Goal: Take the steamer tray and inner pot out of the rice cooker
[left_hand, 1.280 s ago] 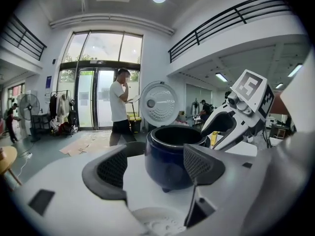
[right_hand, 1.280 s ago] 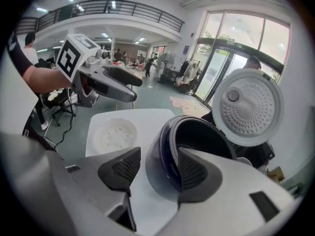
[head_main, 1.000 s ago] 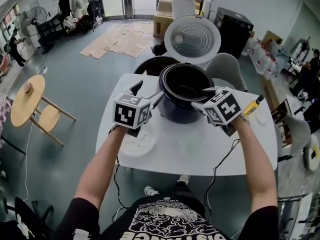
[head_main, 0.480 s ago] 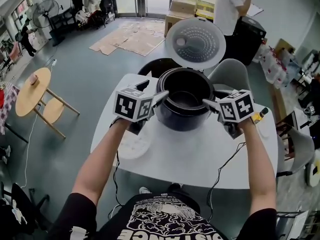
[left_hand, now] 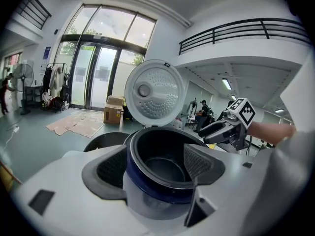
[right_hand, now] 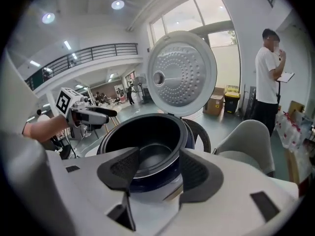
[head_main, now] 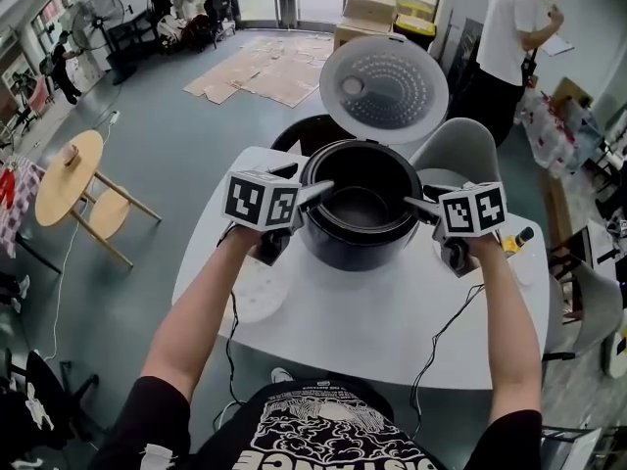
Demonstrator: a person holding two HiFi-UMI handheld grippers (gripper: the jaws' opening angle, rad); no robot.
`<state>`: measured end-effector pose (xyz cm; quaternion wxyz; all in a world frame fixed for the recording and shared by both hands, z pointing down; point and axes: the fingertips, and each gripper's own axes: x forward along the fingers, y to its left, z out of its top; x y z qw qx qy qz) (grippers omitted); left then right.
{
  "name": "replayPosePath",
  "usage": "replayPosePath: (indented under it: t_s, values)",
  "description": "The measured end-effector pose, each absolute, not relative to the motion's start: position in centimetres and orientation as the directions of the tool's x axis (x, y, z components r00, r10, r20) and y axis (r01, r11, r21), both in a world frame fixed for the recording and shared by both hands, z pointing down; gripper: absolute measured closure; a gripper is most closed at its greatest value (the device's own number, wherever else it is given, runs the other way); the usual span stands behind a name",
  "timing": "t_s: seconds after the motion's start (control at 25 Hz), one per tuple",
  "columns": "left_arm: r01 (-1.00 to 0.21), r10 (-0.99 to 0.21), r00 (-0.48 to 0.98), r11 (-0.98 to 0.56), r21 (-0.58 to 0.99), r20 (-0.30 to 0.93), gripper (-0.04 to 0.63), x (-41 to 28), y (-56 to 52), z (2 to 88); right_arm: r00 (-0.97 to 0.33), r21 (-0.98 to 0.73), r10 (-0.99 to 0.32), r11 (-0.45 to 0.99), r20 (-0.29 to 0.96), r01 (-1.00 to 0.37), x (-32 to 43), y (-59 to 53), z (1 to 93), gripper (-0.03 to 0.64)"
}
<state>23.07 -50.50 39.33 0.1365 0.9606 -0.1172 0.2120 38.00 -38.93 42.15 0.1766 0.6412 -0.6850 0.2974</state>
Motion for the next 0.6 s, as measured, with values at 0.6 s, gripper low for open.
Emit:
replayPosePath:
  t_s: [0.6]
  values:
    - [-0.311, -0.026, 0.864, -0.813, 0.492, 0.503, 0.245, 24.8, -51.1, 42.5, -0.299, -0.433, -0.773, 0.035, 0.56, -0.901, 39.2, -40.7, 43.4, 0.35]
